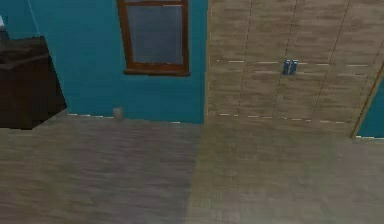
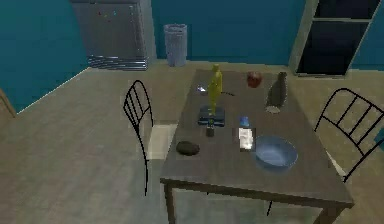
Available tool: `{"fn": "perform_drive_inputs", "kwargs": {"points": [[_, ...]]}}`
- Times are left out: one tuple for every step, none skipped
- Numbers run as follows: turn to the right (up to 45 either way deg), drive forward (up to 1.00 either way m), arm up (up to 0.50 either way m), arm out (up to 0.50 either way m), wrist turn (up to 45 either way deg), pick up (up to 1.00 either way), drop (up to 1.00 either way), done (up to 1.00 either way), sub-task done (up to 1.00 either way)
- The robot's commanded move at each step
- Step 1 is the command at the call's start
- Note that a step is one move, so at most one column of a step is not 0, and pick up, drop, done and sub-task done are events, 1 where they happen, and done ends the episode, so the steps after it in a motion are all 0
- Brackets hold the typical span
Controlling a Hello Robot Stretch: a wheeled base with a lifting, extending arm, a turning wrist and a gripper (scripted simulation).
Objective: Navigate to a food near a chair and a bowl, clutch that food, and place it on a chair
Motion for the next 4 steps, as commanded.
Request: {"fn": "perform_drive_inputs", "kwargs": {"points": [[45.0, 0.0, 0.0, 0.0, 0.0, 0.0, 0.0, 0.0, 0.0], [-36.0, 0.0, 0.0, 0.0, 0.0, 0.0, 0.0, 0.0, 0.0], [0.0, 0.0, 0.5, 0.0, 0.0, 0.0, 0.0, 0.0, 0.0], [0.0, 0.0, 0.36, 0.0, 0.0, 0.0, 0.0, 0.0, 0.0]]}}
